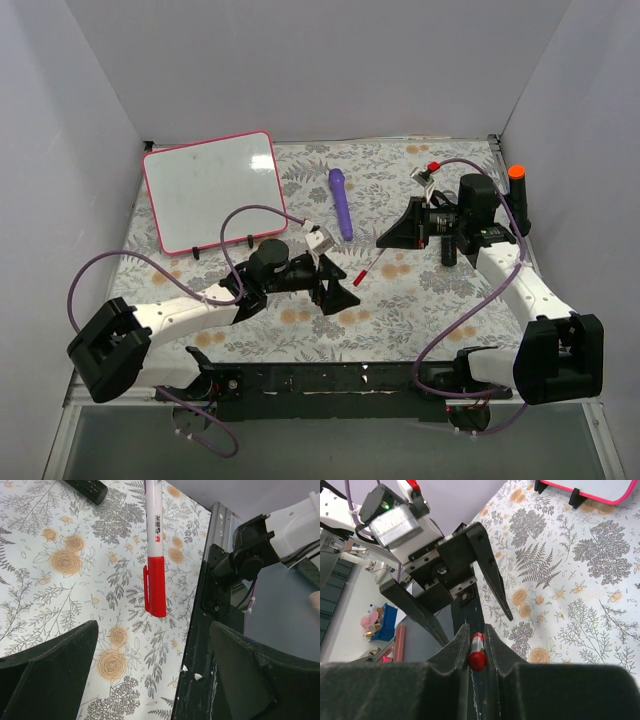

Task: Write a sentence on the whiteboard
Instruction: Open the whiteboard marker at the center of the board.

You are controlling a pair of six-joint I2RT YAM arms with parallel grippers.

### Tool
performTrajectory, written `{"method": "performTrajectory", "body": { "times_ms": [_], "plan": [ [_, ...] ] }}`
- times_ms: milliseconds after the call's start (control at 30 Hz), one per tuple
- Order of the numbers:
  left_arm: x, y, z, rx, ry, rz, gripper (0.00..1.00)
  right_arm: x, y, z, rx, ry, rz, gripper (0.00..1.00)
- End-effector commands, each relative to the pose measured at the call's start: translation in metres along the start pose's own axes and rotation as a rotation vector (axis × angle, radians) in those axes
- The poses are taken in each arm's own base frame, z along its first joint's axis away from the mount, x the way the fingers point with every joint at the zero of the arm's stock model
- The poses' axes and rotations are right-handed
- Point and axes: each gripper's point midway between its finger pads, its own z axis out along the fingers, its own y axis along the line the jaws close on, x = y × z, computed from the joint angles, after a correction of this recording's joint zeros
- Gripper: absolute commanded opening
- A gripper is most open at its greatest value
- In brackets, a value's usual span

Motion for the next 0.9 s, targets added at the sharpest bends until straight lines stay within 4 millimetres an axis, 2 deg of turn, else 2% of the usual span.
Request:
{"method": "performTrajectory", "body": {
  "times_ms": [0, 233, 300, 367, 400, 467, 500, 533, 600, 633, 667, 700, 733, 767, 800, 833, 867],
  "plan": [
    [-0.022, -0.013, 0.013, 0.055, -0.028, 0.111, 0.93, -0.005, 0.013, -0.007, -0.030, -0.024, -0.055, 0.01],
    [-0.022, -0.009, 0.033, 0.075, 0.008, 0.126, 0.81, -0.001, 0.011, -0.008, -0.035, -0.026, -0.053, 0.01],
    [-0.026, -0.010, 0.037, 0.083, 0.012, 0.130, 0.72, 0.000, 0.012, -0.008, -0.042, -0.024, -0.040, 0.01],
    [-0.019, -0.006, 0.041, 0.086, 0.044, 0.121, 0.65, 0.000, 0.012, -0.008, -0.046, -0.023, -0.042, 0.01],
    [-0.017, -0.006, 0.042, 0.091, 0.053, 0.119, 0.56, 0.001, 0.012, -0.008, -0.047, -0.022, -0.040, 0.01],
    [-0.015, -0.004, 0.045, 0.089, 0.071, 0.119, 0.49, 0.001, 0.011, -0.008, -0.046, -0.023, -0.043, 0.01],
    [-0.016, -0.003, 0.046, 0.086, 0.071, 0.124, 0.40, 0.002, 0.011, -0.008, -0.047, -0.022, -0.042, 0.01],
    [-0.017, -0.002, 0.046, 0.078, 0.075, 0.128, 0.22, 0.002, 0.011, -0.008, -0.045, -0.023, -0.045, 0.01],
    [-0.019, 0.001, 0.046, 0.063, 0.075, 0.148, 0.05, 0.005, 0.010, -0.008, -0.047, -0.020, -0.045, 0.01],
    [-0.020, 0.002, 0.046, 0.053, 0.088, 0.151, 0.00, 0.006, 0.011, -0.008, -0.054, -0.016, -0.050, 0.01],
    [-0.021, 0.005, 0.046, 0.044, 0.094, 0.179, 0.00, 0.007, 0.011, -0.007, -0.060, -0.012, -0.061, 0.04],
    [-0.022, 0.005, 0.044, 0.038, 0.099, 0.193, 0.00, 0.009, 0.015, -0.009, -0.083, 0.000, -0.072, 0.12],
    [-0.020, 0.007, 0.043, 0.022, 0.121, 0.192, 0.00, 0.011, 0.016, -0.009, -0.099, 0.007, -0.120, 0.36],
    [-0.021, 0.009, 0.041, 0.018, 0.127, 0.216, 0.00, 0.009, 0.020, -0.009, -0.111, 0.012, -0.153, 0.48],
    [-0.022, 0.008, 0.039, 0.019, 0.131, 0.227, 0.00, 0.016, 0.023, -0.011, -0.128, 0.029, -0.133, 0.57],
    [-0.016, 0.008, 0.037, 0.018, 0.162, 0.222, 0.00, 0.016, 0.022, -0.011, -0.127, 0.030, -0.212, 0.69],
    [-0.020, 0.007, 0.036, 0.020, 0.162, 0.228, 0.00, 0.016, 0.020, -0.011, -0.111, 0.032, -0.229, 0.72]
  ]
}}
